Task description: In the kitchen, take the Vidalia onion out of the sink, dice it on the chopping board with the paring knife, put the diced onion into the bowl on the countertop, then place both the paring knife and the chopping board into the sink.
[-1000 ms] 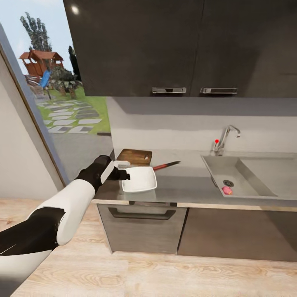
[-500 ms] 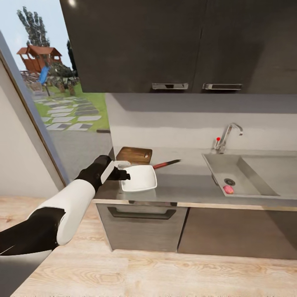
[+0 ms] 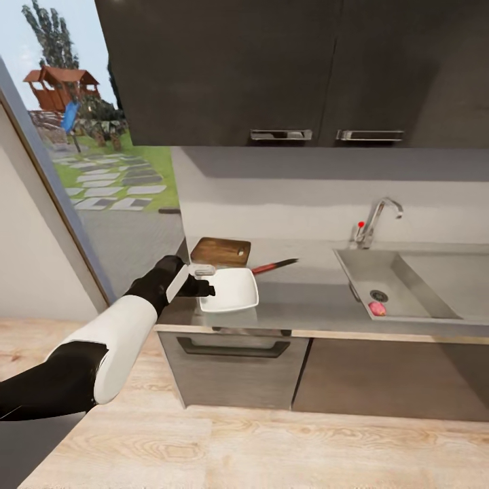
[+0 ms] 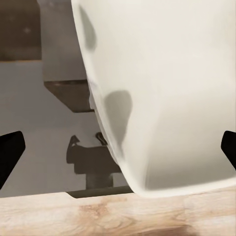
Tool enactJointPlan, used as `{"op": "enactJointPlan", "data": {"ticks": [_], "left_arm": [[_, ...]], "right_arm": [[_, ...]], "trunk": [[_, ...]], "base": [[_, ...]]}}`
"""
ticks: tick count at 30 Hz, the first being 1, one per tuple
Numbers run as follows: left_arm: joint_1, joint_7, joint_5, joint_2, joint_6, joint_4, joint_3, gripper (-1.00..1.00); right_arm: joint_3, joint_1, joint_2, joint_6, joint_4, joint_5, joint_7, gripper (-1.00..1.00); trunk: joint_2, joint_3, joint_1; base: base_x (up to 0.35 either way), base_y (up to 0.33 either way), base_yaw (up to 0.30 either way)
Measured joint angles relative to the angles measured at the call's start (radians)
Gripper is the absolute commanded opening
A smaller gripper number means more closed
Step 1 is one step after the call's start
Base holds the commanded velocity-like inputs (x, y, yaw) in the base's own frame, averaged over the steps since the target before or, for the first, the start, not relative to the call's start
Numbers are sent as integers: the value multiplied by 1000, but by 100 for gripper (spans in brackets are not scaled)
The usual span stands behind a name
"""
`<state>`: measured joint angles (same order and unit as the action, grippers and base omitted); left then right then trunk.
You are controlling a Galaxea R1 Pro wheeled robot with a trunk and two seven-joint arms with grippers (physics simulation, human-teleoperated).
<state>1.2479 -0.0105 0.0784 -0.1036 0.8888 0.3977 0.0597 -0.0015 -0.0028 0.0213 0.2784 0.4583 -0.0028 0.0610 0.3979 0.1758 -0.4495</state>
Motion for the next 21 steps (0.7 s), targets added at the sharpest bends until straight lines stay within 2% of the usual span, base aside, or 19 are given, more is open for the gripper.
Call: {"op": "enactJointPlan", "data": {"ticks": [9, 21], "left_arm": [[0, 0, 0, 1, 0, 0, 0, 100], [0, 0, 0, 0, 0, 1, 0, 100]], "right_arm": [[0, 0, 0, 0, 0, 0, 0, 100], [0, 0, 0, 0, 0, 0, 0, 100]], "trunk": [[0, 9, 0], [0, 9, 0]], "base": [[2, 1, 0], [139, 29, 0]]}}
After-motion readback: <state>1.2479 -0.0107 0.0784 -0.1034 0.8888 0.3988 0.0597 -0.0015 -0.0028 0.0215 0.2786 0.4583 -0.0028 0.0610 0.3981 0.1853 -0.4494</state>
